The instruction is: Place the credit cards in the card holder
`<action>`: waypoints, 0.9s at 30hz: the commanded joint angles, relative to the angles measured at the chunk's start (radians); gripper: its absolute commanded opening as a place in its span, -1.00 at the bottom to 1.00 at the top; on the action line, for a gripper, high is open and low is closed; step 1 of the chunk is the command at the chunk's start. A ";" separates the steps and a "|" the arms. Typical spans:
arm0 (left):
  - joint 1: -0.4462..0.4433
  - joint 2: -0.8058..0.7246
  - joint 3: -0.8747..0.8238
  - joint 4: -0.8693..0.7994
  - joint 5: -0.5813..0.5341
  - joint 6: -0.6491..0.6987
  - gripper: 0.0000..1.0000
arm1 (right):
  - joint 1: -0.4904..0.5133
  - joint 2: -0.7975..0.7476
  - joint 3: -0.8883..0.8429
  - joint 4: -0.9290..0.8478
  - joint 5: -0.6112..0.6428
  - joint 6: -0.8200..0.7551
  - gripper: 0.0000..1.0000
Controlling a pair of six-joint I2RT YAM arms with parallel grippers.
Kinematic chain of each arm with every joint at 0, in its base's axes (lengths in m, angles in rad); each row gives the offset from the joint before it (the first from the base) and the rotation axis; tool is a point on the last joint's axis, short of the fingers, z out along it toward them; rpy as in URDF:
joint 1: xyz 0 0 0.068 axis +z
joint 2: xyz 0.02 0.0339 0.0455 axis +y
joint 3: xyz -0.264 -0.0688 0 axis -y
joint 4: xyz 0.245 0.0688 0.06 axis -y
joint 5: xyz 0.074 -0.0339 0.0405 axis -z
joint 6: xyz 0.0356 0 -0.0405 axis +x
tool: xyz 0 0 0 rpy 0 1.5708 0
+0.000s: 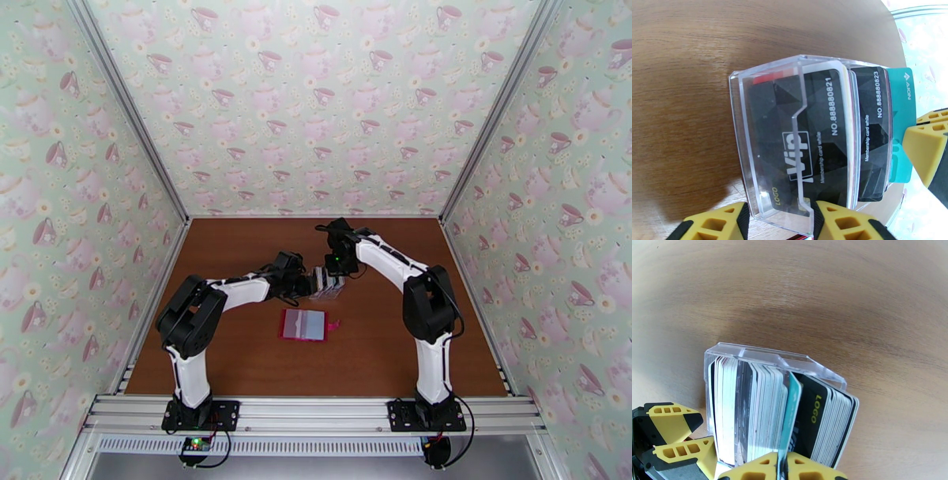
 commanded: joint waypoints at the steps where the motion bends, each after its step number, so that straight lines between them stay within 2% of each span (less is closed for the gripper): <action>1: 0.006 0.038 -0.026 -0.071 -0.008 0.004 -0.05 | -0.003 -0.008 0.015 -0.007 -0.014 0.020 -0.84; 6: 0.003 0.037 -0.009 -0.081 -0.007 0.004 -0.05 | -0.003 -0.036 -0.002 0.002 -0.021 0.046 -1.00; 27: 0.001 -0.032 0.190 -0.297 -0.072 0.099 -0.03 | -0.003 -0.300 -0.043 -0.030 0.044 0.089 -1.00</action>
